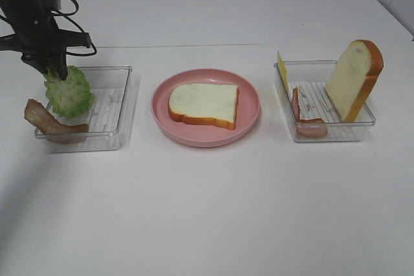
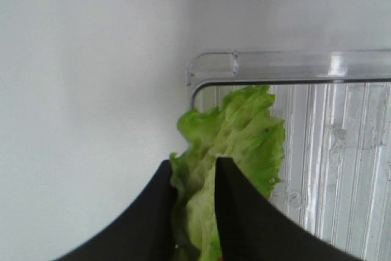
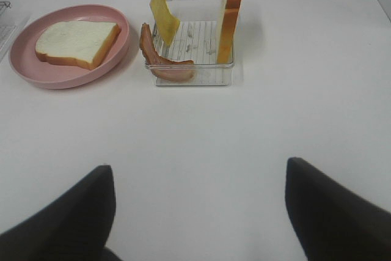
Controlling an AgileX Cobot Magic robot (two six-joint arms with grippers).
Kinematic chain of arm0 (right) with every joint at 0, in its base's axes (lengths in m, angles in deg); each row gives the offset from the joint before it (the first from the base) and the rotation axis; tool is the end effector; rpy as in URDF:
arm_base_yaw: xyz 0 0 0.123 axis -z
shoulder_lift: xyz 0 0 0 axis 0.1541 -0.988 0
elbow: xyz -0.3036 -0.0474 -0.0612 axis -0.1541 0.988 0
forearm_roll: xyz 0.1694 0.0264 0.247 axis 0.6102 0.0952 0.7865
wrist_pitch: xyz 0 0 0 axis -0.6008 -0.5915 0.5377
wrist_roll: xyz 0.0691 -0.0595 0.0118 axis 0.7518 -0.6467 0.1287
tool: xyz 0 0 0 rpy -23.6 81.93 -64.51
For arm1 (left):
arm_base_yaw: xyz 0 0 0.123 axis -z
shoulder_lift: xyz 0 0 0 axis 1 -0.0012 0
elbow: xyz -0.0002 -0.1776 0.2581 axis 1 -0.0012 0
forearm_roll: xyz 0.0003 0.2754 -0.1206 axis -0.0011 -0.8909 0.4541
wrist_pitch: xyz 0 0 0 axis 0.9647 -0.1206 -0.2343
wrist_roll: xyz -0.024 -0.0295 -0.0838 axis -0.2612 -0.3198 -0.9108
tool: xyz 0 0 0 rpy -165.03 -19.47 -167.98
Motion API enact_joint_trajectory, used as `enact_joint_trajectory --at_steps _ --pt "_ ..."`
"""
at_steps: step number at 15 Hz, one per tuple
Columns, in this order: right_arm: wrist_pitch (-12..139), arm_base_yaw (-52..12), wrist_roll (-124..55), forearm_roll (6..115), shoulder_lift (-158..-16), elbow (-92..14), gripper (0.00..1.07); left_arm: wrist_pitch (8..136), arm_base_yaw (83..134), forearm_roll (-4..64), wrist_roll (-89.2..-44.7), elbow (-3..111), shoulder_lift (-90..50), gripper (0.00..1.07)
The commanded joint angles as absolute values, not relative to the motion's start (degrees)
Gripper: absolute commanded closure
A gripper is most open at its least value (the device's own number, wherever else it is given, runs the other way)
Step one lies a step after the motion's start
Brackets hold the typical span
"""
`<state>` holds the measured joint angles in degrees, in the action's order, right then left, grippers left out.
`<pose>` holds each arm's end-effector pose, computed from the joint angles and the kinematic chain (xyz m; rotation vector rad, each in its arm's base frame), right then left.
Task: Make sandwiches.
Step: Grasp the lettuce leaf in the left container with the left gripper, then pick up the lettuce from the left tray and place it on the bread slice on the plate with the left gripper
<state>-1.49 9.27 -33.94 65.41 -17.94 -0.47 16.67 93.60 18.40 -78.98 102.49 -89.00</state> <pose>0.0081 0.0067 0.3017 -0.0757 2.0417 0.0498 0.5662 -0.0410 0.1617 -0.1448 2.9588 -0.1053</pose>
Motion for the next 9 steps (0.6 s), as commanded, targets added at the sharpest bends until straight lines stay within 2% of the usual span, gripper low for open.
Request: enact_joint_trajectory --at_steps 1,3,9 --pt "-0.8 9.4 -34.4 65.9 -17.3 -0.4 0.35 17.5 93.7 18.6 -78.7 102.2 -89.2 0.95" --pt "-0.8 9.4 -34.4 65.9 -17.3 -0.4 0.35 17.4 93.7 18.6 -78.7 102.2 -89.2 1.07" --pt "-0.8 9.4 -34.4 65.9 -17.3 -0.4 0.35 14.7 93.7 20.3 -77.6 102.9 -86.2 1.07"
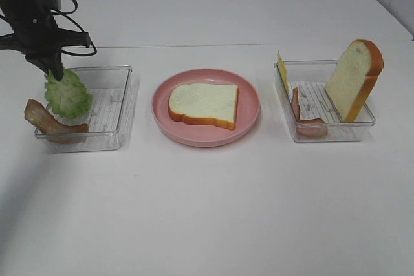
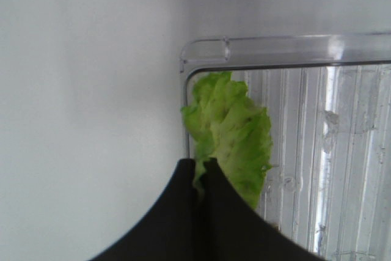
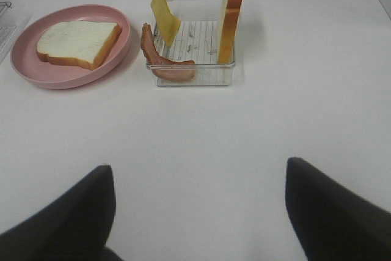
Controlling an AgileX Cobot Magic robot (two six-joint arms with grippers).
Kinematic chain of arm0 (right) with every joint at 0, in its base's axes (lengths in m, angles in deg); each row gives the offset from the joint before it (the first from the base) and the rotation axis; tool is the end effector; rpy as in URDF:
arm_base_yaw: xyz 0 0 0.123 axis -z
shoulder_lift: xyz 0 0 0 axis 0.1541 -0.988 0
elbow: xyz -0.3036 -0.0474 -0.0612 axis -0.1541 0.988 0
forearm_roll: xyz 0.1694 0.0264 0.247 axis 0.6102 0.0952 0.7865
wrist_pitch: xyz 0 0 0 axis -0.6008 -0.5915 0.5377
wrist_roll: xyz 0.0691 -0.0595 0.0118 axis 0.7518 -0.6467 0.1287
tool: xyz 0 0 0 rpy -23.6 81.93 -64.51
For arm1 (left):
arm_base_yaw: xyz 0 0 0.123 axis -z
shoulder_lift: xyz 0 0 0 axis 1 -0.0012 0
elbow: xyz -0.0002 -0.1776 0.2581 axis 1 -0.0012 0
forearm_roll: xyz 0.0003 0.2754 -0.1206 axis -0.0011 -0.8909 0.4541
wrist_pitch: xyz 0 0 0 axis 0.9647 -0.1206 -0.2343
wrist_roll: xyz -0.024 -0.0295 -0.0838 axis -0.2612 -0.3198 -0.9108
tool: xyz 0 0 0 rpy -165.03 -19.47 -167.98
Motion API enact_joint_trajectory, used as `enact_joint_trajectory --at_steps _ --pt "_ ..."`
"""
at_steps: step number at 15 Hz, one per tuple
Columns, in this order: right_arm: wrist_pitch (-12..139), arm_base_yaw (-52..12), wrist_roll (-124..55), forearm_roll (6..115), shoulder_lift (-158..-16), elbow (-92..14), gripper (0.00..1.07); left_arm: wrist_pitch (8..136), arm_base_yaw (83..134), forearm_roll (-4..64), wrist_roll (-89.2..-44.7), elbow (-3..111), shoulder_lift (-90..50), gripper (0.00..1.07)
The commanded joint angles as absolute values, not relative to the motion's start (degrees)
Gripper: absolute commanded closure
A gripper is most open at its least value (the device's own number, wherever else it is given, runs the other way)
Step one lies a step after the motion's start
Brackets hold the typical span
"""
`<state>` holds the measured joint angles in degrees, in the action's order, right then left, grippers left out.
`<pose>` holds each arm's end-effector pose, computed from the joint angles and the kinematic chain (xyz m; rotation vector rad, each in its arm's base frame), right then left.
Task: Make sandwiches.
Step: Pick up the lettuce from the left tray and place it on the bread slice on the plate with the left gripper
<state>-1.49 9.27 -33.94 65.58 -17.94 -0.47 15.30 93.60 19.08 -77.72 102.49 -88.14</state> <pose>0.0081 0.0070 0.3017 -0.0759 2.0415 0.0534 0.5634 -0.0418 0.1699 -0.1164 2.9688 -0.1187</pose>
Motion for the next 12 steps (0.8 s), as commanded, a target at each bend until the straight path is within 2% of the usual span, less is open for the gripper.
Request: enact_joint_trajectory --at_steps 1,3,4,7,10,11,12 --pt "-0.8 9.4 -34.4 65.9 -17.3 -0.4 0.35 14.4 93.7 21.5 -77.5 103.8 -85.3 1.07" --pt "-0.8 9.4 -34.4 65.9 -17.3 -0.4 0.35 14.9 93.7 25.9 -76.5 104.6 -83.9 1.07" --pt "-0.8 9.4 -34.4 65.9 -17.3 -0.4 0.35 17.4 93.8 36.8 -73.0 105.0 -82.4 1.07" --pt "-0.8 9.4 -34.4 65.9 -17.3 -0.4 0.35 20.5 95.8 48.2 -67.3 105.1 -82.4 1.07" --pt "-0.8 9.4 -34.4 65.9 -17.3 -0.4 0.35 24.7 100.4 54.6 -63.8 105.0 -83.0 1.07" --pt "-0.8 9.4 -34.4 65.9 -17.3 -0.4 0.35 27.6 104.8 58.1 -62.5 105.0 -84.5 1.07" --pt "-0.8 9.4 -34.4 65.9 -17.3 -0.4 0.35 28.6 106.8 59.6 -62.3 105.0 -85.3 1.07"
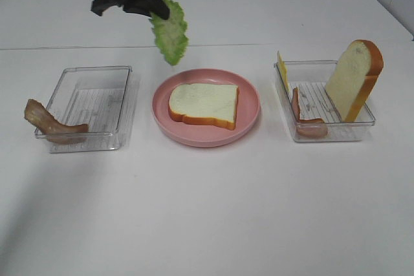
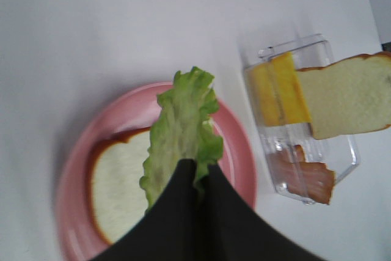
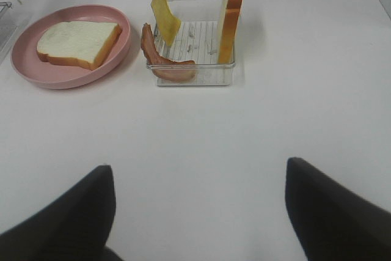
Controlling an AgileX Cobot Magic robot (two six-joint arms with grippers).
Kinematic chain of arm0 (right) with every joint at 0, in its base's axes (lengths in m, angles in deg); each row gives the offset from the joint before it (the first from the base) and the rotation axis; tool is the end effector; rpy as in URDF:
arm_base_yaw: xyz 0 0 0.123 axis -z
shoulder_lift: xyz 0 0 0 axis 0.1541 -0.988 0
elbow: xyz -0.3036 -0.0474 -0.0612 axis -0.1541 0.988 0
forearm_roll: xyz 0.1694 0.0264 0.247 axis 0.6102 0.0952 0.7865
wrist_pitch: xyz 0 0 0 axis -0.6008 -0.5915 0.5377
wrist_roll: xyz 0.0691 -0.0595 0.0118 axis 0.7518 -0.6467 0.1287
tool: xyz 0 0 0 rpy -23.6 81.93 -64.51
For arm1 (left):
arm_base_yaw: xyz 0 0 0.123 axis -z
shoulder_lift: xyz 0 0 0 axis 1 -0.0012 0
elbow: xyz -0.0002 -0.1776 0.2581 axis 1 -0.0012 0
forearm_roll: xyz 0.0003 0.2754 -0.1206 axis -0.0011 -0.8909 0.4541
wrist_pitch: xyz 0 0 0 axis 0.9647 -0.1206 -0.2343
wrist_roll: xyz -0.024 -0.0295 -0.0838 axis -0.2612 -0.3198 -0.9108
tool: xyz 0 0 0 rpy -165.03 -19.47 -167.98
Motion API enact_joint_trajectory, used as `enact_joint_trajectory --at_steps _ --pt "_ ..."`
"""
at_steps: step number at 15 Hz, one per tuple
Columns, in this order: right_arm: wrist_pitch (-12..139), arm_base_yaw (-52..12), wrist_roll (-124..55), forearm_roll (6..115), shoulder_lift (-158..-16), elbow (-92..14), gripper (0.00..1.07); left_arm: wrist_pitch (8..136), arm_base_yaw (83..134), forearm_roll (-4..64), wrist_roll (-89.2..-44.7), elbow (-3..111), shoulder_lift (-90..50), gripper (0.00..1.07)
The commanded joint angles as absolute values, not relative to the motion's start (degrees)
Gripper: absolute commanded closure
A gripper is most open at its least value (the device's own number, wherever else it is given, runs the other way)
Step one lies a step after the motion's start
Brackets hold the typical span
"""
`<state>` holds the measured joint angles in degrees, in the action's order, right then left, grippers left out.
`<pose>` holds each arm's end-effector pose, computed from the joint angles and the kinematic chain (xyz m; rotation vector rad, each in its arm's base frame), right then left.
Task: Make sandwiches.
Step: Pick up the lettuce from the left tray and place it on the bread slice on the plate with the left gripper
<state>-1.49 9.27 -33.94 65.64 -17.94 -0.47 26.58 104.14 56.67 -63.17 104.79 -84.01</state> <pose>0.0081 0.0070 0.3017 -0.0760 2.0415 0.0546 0.5530 -0.1922 0.2490 0.1454 2.5508 -0.9608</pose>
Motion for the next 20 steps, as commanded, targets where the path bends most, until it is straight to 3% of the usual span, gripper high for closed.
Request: enact_joint_trajectory --at_steps 1,6,9,14,18,19,20 --pt "-0.8 9.4 -34.4 65.9 -17.3 -0.4 0.35 29.3 107.8 60.6 -62.3 105.0 -86.0 1.07" --pt "-0.8 9.4 -34.4 65.9 -17.3 -0.4 0.35 34.4 114.9 66.4 -61.0 105.0 -91.2 1.07" --pt "-0.8 9.4 -34.4 65.9 -17.3 -0.4 0.35 33.7 115.3 67.8 -59.3 105.0 -93.4 1.07" --pt "-0.8 9.4 -34.4 65.9 -17.3 -0.4 0.35 31.2 112.4 58.1 -59.8 105.0 -93.7 1.07" --pt "-0.8 9.4 -34.4 65.9 -17.3 -0.4 0.35 30.8 111.9 55.1 -59.8 105.0 -93.7 1.07" --pt "-0.8 9.4 -34.4 65.9 -17.3 -0.4 0.35 30.8 111.9 53.3 -60.3 105.0 -93.7 1.03" --pt "-0.8 9.4 -34.4 65.9 -17.3 -0.4 0.35 30.8 111.9 51.3 -61.9 105.0 -93.6 0.92"
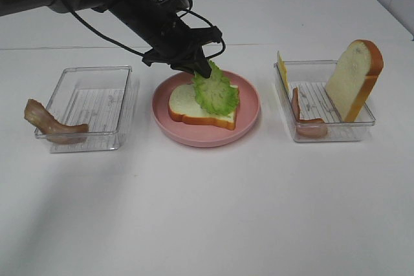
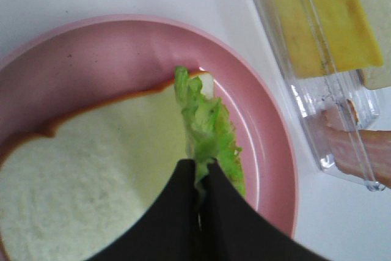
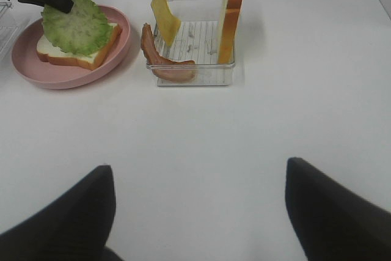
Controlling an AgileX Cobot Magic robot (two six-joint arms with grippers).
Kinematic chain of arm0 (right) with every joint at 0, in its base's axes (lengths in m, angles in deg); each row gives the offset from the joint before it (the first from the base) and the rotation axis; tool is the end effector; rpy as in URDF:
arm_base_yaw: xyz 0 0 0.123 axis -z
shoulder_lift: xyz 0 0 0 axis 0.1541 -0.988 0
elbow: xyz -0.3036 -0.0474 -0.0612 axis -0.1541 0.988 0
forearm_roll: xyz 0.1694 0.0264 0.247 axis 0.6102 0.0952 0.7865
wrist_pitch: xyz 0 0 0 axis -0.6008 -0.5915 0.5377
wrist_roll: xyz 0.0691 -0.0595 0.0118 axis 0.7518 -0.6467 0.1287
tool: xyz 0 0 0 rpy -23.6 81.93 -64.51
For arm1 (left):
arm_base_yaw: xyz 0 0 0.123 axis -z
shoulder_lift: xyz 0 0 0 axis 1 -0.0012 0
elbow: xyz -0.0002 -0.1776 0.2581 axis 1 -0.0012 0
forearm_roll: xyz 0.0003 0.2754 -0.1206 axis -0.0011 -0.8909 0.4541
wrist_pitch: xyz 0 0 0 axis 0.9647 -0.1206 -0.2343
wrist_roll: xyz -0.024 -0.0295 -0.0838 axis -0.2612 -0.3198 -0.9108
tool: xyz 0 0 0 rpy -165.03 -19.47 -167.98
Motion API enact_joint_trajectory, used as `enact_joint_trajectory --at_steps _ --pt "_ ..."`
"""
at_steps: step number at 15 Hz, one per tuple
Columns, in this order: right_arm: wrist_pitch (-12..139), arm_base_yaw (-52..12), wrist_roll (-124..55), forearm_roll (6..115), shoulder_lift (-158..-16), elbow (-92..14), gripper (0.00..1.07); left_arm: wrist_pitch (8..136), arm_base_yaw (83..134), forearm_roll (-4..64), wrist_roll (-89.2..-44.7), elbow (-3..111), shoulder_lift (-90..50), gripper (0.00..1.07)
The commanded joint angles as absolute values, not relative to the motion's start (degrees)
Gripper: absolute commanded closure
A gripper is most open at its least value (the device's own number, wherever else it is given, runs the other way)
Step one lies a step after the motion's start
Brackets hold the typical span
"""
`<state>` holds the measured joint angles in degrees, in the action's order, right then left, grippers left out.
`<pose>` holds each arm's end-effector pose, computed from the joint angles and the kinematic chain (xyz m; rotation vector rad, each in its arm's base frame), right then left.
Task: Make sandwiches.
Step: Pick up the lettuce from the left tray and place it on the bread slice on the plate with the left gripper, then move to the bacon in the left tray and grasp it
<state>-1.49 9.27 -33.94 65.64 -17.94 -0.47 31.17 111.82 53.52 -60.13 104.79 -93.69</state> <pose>0.0081 0.0070 0.3017 -0.0760 2.0415 0.0546 0.5420 -0.2659 0.1482 0.3296 2.6669 -0.8828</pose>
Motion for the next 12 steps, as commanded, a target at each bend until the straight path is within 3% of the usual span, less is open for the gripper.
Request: enact_joint_trajectory --at_steps 1,3,4,8,12 --pt "-0.8 9.4 -34.4 65.9 -17.3 -0.4 0.35 30.8 111.9 48.9 -63.7 105.0 -93.5 0.78" --pt "-0.8 9.4 -34.4 65.9 -17.3 -0.4 0.35 30.8 111.9 44.5 -65.9 105.1 -92.7 0.45" --pt "-0.8 9.4 -34.4 65.9 -17.3 -0.4 0.35 30.9 111.9 43.7 -65.9 105.1 -92.0 0.37" --pt "-0.8 9.4 -34.4 65.9 -17.3 -0.4 0.35 30.6 111.9 38.1 -66.5 105.1 -88.3 0.35" --pt "-0.8 9.4 -34.4 65.9 -17.3 -0.4 0.35 22.7 111.9 21.6 -75.3 105.1 -82.2 0.35"
